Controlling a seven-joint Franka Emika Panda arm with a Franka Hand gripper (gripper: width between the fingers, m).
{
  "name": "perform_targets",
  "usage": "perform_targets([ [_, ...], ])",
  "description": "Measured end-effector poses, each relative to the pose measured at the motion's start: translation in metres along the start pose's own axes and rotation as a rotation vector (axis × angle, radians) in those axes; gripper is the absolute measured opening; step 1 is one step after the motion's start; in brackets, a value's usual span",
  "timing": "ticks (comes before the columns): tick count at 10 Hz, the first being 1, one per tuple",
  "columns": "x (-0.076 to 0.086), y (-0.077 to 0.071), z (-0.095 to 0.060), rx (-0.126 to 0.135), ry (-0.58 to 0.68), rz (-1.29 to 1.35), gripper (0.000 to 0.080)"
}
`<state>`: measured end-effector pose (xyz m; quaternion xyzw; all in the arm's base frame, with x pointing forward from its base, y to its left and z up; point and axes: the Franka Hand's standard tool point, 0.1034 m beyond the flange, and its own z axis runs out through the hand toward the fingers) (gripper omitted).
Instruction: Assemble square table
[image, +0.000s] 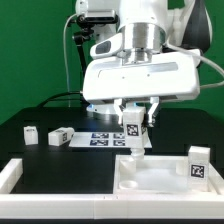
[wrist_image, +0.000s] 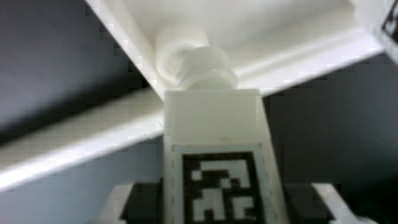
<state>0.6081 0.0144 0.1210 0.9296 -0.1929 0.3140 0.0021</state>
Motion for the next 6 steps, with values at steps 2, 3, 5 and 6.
perform_targets([
  [2, -0.002, 0.001, 0.001, -0.002, -0.007, -0.006, 0.029],
  [3, -0.002, 0.001, 0.001, -0.003, -0.008, -0.008, 0.029],
  [5, -0.001, 0.009, 0.004, -0.012, -0.011, -0.037, 0.029],
  [6, 0.0, 0.013, 0.007, -0.018, -0.011, -0.037, 0.029],
])
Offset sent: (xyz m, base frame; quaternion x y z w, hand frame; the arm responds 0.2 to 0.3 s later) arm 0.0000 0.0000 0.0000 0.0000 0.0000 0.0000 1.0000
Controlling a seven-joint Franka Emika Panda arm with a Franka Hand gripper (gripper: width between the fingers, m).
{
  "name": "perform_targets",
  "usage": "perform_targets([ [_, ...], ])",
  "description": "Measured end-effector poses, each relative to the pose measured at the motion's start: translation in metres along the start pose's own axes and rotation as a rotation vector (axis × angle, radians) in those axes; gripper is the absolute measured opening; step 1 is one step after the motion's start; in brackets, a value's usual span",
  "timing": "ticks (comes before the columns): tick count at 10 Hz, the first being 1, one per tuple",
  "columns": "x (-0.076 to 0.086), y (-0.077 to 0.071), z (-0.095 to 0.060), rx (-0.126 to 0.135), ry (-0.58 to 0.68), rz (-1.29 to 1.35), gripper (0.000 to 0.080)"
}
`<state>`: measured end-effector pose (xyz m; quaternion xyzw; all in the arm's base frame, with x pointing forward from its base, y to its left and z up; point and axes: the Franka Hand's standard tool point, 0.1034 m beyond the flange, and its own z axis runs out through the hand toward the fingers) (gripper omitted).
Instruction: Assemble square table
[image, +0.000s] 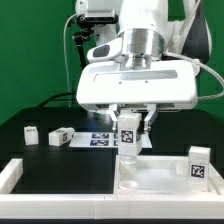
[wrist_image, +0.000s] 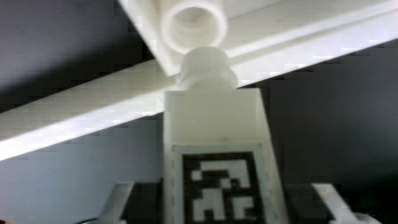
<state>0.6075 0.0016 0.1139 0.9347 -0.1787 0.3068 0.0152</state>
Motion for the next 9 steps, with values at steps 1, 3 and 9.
perform_targets([
  [1, -0.002, 0.0, 0.006, -0.004, -0.003, -0.003, 0.029],
  [3, -0.007, 0.005, 0.013, -0.016, -0.006, -0.008, 0.029],
  [9, -0.013, -0.001, 0.028, -0.018, -0.007, -0.026, 0.029],
])
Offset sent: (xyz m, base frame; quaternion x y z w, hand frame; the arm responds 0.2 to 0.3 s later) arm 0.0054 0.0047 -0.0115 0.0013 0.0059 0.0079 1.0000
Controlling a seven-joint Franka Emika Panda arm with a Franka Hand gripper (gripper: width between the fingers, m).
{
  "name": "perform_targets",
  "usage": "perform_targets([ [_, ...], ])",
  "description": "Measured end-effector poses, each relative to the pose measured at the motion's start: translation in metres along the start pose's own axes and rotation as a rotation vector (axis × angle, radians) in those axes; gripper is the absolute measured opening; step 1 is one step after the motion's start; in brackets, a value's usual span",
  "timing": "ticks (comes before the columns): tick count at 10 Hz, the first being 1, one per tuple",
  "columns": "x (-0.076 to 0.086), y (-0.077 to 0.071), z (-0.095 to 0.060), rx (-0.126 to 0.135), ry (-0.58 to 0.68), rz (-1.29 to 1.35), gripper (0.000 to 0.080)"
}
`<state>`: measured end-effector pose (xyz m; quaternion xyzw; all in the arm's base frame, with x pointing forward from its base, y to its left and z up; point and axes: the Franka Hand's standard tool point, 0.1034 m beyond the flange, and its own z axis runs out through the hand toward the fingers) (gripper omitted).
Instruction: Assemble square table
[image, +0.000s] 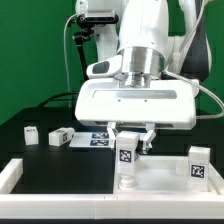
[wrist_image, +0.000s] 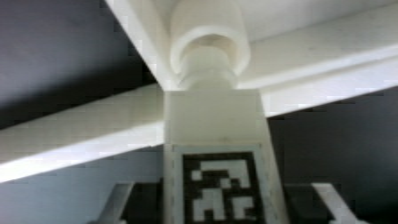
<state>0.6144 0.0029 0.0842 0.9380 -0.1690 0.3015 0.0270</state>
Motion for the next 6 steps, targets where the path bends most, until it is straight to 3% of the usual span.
perform_targets([
  [2, -0.0087, -0.0005, 0.0056, -0.004, -0.009, -0.009, 0.029],
  [6, -0.0085, 0.0019, 0.0075, -0.007, 0.016, -0.019, 0.029],
])
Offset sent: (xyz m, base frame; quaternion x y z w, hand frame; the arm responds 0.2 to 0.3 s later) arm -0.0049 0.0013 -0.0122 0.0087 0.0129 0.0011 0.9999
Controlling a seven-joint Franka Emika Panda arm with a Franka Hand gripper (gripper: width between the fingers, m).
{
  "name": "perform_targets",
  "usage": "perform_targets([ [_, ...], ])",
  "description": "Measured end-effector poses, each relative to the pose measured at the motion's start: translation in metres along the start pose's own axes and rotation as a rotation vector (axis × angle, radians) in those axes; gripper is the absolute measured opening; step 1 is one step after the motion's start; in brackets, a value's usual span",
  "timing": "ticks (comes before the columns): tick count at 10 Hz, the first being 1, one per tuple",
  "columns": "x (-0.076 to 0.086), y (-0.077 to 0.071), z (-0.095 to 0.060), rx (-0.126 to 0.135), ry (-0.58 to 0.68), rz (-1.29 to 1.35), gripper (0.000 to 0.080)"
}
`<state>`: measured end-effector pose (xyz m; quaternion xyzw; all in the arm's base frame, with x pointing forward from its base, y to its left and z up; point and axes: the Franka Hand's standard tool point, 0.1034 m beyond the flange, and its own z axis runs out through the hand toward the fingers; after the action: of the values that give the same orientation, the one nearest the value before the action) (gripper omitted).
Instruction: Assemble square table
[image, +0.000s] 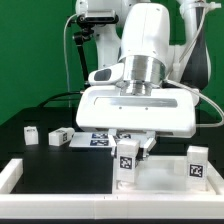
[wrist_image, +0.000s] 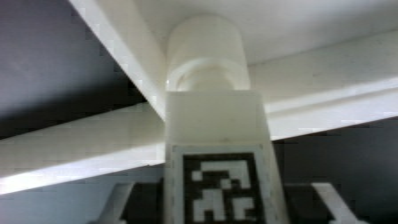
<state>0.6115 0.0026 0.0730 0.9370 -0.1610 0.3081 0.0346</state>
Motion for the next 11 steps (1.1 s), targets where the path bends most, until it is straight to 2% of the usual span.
perform_targets([
  [1, -0.002, 0.0, 0.001, -0.001, -0.018, -0.003, 0.035],
  [2, -0.003, 0.0, 0.002, -0.002, -0.023, -0.005, 0.0487],
  [3, -0.003, 0.0, 0.002, -0.002, -0.023, -0.006, 0.0487],
  [4, -0.003, 0.0, 0.002, -0.002, -0.023, -0.007, 0.0595],
  [5, -0.004, 0.0, 0.002, -0.003, -0.024, -0.008, 0.0638],
  [9, -0.003, 0.001, 0.002, -0.003, -0.027, -0.012, 0.0648],
  [10, 0.003, 0.006, -0.002, -0.001, -0.063, 0.002, 0.0648],
  [11, 0.017, 0.013, -0.01, 0.007, -0.087, 0.034, 0.0648],
])
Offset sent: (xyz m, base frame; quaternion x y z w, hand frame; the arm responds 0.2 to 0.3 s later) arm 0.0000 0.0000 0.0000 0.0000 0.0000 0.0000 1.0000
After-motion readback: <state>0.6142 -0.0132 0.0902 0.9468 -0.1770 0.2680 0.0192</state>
